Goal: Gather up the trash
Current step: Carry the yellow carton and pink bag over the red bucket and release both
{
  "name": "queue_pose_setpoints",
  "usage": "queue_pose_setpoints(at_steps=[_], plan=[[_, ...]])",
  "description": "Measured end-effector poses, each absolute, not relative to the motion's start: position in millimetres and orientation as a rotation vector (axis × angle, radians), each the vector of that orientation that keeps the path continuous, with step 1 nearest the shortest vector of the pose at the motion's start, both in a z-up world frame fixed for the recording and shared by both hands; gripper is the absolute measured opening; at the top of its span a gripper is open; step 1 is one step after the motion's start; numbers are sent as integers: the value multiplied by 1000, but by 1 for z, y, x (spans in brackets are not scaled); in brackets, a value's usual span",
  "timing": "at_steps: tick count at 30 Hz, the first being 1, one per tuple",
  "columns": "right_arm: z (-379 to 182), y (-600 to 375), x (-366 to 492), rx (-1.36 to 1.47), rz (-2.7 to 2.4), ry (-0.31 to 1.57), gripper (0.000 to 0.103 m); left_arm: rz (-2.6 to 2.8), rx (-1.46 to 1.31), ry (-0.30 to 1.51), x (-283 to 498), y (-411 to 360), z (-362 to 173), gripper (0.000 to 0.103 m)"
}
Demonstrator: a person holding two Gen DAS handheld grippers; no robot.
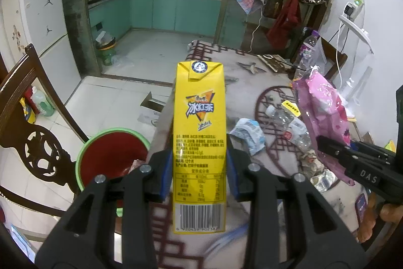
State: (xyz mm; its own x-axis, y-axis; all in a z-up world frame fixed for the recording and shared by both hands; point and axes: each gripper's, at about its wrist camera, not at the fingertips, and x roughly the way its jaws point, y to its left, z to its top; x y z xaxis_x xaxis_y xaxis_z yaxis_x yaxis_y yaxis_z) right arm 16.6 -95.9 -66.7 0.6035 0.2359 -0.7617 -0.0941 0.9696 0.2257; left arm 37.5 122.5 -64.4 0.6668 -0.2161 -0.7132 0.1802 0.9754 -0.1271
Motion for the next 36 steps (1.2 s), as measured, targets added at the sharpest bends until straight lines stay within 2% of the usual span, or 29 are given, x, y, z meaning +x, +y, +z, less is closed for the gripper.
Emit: queue_pose_setpoints(at_steps=[23,36], plan=[[-81,31,48,113,291,956,28,-119,-88,865,62,237,-91,34],[-93,74,69,83,336,996,28,-67,-106,907,77,277,-108,34]])
